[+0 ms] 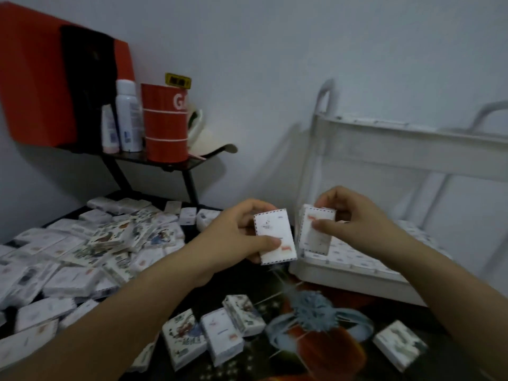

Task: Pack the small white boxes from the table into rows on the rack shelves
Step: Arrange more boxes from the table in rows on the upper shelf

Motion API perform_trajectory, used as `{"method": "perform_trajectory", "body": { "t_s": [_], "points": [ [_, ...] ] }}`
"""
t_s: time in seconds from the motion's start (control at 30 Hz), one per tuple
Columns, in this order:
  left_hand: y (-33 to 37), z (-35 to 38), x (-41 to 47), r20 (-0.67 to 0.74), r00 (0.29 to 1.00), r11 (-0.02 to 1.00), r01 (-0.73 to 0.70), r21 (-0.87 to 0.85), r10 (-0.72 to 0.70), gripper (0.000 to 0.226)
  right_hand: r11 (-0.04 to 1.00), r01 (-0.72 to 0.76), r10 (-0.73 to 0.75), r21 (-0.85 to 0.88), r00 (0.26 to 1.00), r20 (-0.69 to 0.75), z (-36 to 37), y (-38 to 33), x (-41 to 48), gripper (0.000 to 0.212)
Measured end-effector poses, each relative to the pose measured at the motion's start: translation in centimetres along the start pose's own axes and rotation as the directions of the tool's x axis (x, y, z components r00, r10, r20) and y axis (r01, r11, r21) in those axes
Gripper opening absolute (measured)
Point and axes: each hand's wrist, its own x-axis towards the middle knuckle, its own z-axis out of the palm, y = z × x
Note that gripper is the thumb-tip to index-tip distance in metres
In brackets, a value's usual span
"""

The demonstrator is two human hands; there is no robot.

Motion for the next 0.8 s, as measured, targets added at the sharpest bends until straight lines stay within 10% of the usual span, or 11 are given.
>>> {"method": "perform_trajectory", "body": {
  "t_s": [0.33, 0.8],
  "points": [
    [10.4, 8.6, 7.6, 0.07, 0.969, 0.95, -0.215, -0.225, 0.236, 0.041, 0.994, 0.027, -0.034, -0.11, 0.998, -0.062, -11.7, -1.1, -4.3, 0.023],
    [20.6, 12.8, 20.1, 0.201, 0.932, 0.943, -0.324, 0.08, 0.303, 0.022, 0.99, 0.137, -0.127, -0.011, 0.877, -0.464, -22.0, -2.9, 4.3, 0.028]
  ]
}}
